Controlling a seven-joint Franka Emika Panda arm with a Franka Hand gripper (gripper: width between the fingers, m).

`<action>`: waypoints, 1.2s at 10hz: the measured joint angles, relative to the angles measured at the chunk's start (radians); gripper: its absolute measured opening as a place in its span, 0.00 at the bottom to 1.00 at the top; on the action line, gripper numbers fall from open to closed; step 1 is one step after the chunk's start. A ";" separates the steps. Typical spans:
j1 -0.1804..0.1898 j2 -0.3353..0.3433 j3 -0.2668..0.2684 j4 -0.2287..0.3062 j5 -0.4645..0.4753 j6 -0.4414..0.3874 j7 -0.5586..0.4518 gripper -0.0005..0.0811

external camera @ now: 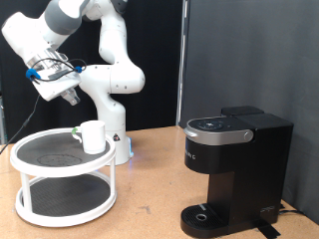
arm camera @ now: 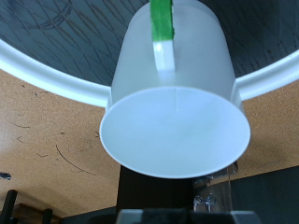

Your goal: Make a cup of coffee with the keurig machine

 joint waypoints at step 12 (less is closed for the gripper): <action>0.005 0.092 -0.050 -0.098 0.005 0.191 -0.160 0.98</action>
